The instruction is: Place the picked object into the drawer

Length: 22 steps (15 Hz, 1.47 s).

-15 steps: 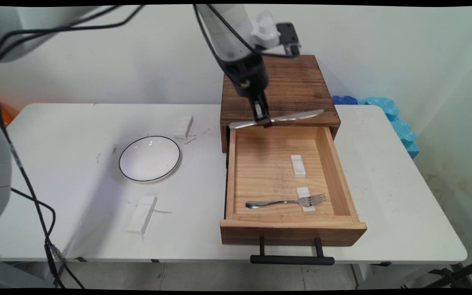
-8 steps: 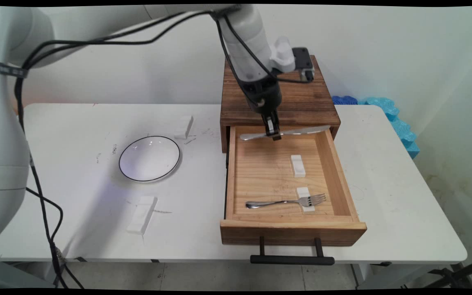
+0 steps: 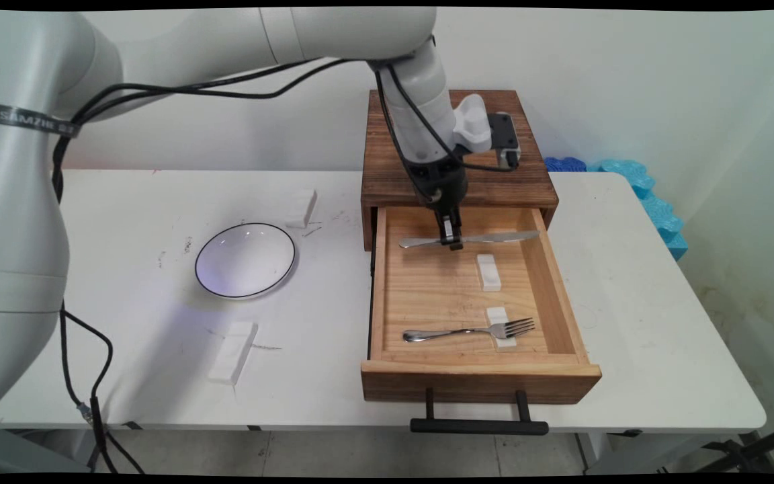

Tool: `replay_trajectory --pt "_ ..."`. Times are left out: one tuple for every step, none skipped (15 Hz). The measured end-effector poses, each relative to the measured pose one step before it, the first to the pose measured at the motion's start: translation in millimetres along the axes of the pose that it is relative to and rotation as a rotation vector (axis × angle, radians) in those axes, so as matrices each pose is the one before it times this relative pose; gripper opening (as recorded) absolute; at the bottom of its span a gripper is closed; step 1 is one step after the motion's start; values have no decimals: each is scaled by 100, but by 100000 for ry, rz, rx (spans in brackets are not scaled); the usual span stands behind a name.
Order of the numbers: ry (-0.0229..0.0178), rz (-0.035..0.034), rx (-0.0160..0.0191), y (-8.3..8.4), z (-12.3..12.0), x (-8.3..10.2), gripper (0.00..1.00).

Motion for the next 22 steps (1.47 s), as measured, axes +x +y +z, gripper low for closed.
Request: replay_trajectory --pt "-407 233 -260 -11 504 -20 0" --pt "-312 192 -227 -6 417 -1 0" --pt "-183 116 -159 -6 266 -4 0" --pt "-304 168 -236 -5 392 -13 0" --pt "-350 121 -250 -15 431 -18 0" --pt "-298 91 -259 5 399 -11 0" --pt "-193 40 -198 7 309 -2 0" --pt "-196 29 -349 48 359 -8 0" --pt "-63 43 -367 65 345 -9 0" --pt "2 41 -320 71 285 -8 0" --pt "-9 16 -390 106 330 -17 0" --pt "-9 8 -399 116 328 -27 0" --pt "4 6 -325 102 268 -23 0" --pt "-4 8 -197 66 169 -29 0" --pt "-31 -7 -277 97 241 -44 0" --pt "-24 -54 -305 101 257 -57 0" --pt "60 -140 -237 72 213 -38 0" --pt "154 -207 -205 67 225 -29 0" --pt "161 -136 -41 18 119 -1 0" --pt "246 -170 42 9 162 -10 0" --pt "358 -239 180 -39 175 4 0" --pt "266 -193 221 -36 130 -26 0"
